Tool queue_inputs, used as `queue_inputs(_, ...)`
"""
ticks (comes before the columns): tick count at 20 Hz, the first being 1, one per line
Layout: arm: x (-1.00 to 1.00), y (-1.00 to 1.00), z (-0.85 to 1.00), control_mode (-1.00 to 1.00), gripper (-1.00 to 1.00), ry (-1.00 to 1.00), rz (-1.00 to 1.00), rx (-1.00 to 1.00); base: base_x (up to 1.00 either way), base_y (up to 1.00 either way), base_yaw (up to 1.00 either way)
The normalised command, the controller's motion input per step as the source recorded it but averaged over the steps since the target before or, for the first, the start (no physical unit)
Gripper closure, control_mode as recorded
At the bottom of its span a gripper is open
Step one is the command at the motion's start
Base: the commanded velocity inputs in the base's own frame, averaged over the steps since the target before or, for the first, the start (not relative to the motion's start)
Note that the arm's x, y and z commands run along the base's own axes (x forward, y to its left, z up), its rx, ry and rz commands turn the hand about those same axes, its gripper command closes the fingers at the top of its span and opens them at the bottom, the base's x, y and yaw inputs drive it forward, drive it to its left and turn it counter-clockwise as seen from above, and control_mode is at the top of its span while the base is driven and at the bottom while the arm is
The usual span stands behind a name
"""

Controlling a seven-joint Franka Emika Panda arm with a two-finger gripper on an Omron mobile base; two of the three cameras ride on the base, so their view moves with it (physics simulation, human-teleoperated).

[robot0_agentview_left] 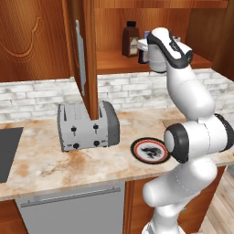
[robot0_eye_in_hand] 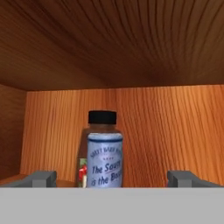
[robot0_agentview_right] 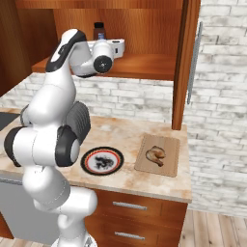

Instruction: Pick the chicken drumstick from the plate and place it on the cutting board. Then pick the condiment bottle from the cabinet and place it next to the cutting board.

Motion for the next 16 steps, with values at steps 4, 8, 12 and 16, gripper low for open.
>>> queue_inputs(4,0.12,0.0,0.0,-1.0,-1.0,0.01,-0.01,0.0,0.0,0.0,0.0)
queue_inputs(8,0.1,0.0,0.0,-1.0,-1.0,0.01,-0.01,0.0,0.0,0.0,0.0)
queue_inputs(12,0.09,0.0,0.0,-1.0,-1.0,0.01,-0.01,0.0,0.0,0.0,0.0)
queue_inputs(16,0.09,0.0,0.0,-1.0,-1.0,0.0,-0.01,0.0,0.0,0.0,0.0)
